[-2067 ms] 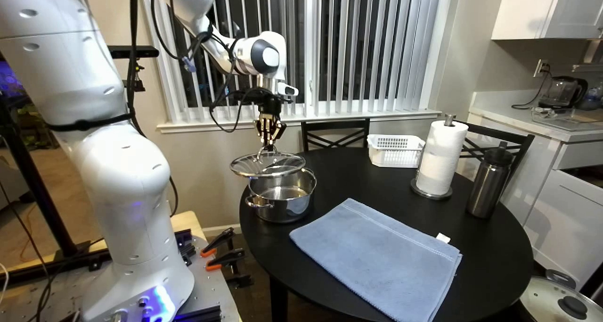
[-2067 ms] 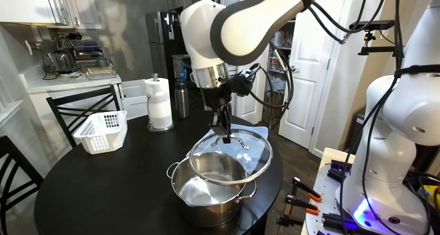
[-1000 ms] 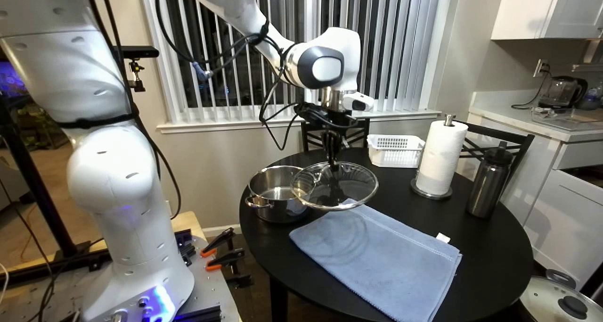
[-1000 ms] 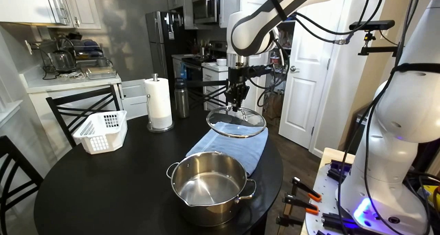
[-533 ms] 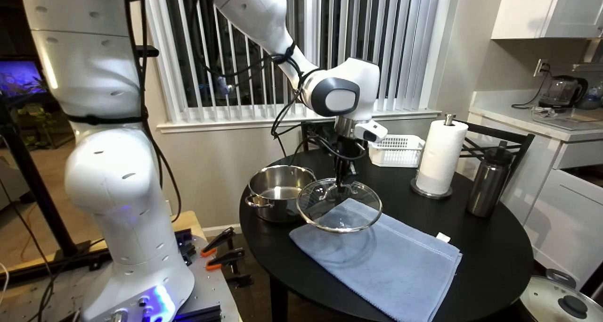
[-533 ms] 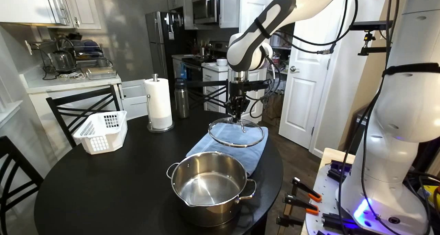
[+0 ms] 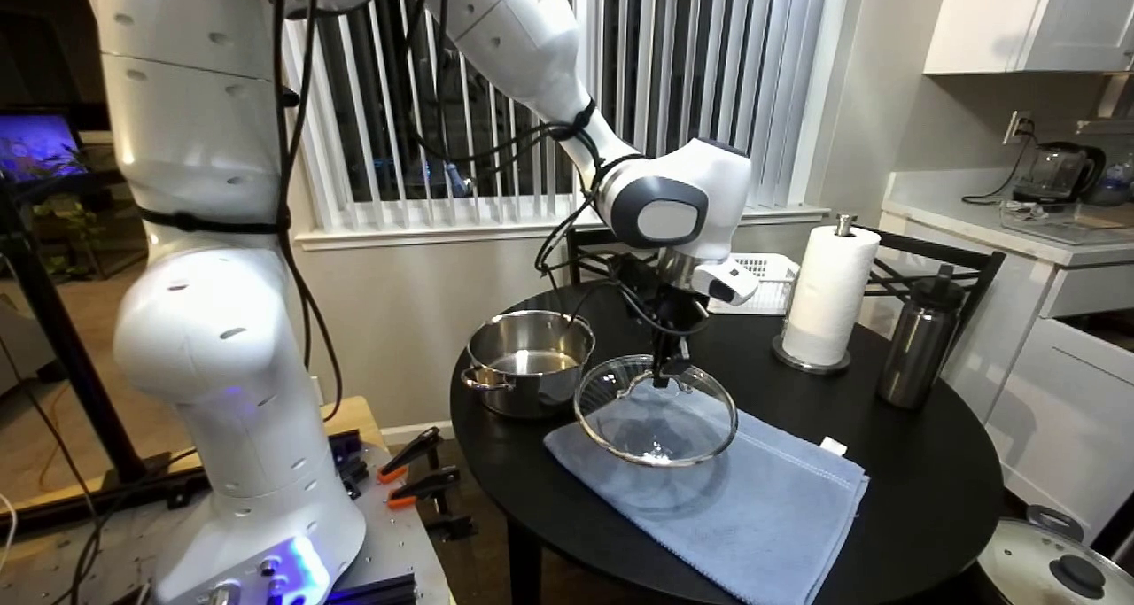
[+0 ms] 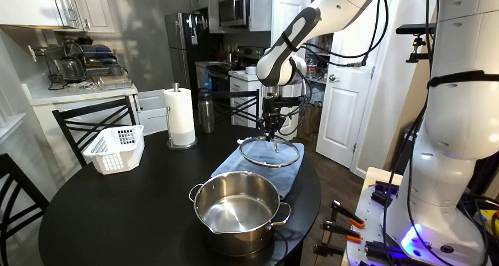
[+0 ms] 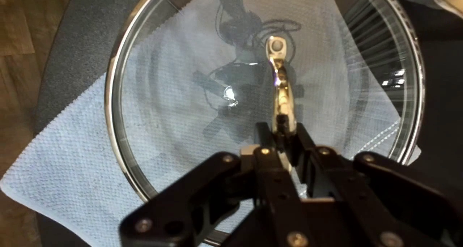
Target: Take the lid off of the pot
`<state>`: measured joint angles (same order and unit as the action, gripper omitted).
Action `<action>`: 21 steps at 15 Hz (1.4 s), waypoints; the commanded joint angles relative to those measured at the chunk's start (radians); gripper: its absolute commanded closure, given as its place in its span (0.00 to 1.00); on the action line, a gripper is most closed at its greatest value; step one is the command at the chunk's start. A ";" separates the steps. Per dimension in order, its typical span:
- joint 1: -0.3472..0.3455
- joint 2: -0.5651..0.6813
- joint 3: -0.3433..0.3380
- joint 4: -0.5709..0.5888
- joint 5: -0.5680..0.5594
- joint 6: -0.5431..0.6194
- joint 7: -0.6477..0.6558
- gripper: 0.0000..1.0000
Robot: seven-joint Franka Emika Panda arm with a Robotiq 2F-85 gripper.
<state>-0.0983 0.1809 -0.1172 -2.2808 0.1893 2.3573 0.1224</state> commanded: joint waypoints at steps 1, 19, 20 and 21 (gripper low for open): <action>0.018 -0.008 -0.004 0.003 -0.077 0.030 0.070 0.96; 0.098 0.178 -0.014 0.168 -0.206 0.045 0.251 0.45; 0.100 0.173 -0.015 0.167 -0.209 0.045 0.253 0.40; 0.104 0.165 -0.015 0.163 -0.215 0.046 0.256 0.33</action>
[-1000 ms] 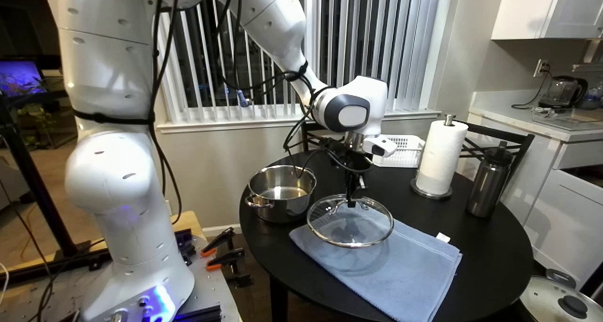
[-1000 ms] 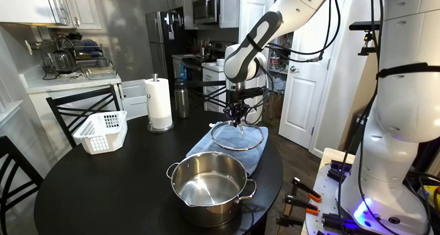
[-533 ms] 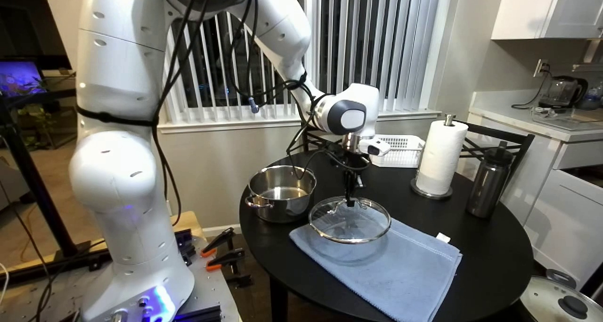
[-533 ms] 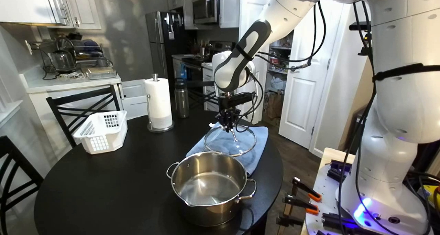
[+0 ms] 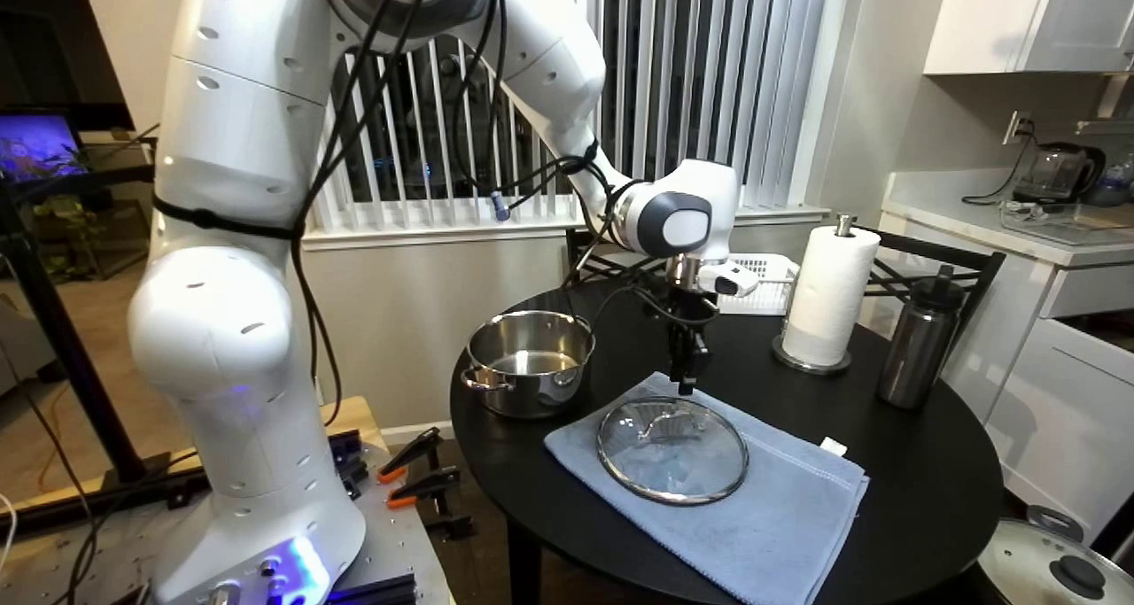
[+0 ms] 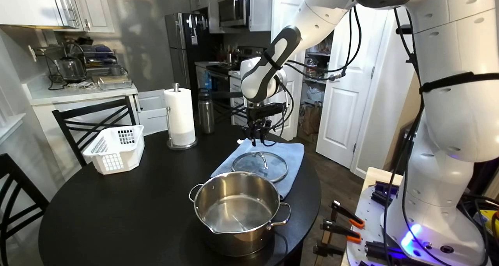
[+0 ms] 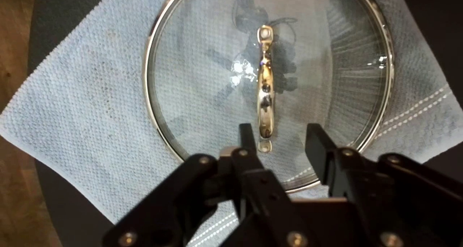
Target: Take the lid off of the pot
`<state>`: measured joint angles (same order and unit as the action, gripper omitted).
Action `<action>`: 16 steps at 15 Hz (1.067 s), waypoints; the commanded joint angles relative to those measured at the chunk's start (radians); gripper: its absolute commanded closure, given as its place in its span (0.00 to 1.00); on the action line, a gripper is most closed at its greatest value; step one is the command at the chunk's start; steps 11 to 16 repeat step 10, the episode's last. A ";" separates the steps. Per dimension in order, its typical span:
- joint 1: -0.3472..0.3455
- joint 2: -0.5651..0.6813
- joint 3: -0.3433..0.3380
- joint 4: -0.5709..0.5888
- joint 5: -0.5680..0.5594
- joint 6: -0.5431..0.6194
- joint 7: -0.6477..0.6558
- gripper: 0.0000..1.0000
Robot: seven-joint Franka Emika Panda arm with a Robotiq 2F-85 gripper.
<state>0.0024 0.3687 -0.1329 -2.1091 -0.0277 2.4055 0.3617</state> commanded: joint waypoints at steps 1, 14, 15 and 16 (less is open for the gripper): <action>0.007 -0.031 0.000 -0.014 -0.003 -0.001 0.018 0.27; 0.006 -0.015 0.004 0.005 -0.002 -0.005 0.001 0.14; 0.006 -0.015 0.004 0.005 -0.002 -0.005 0.001 0.14; 0.006 -0.015 0.004 0.005 -0.002 -0.005 0.001 0.14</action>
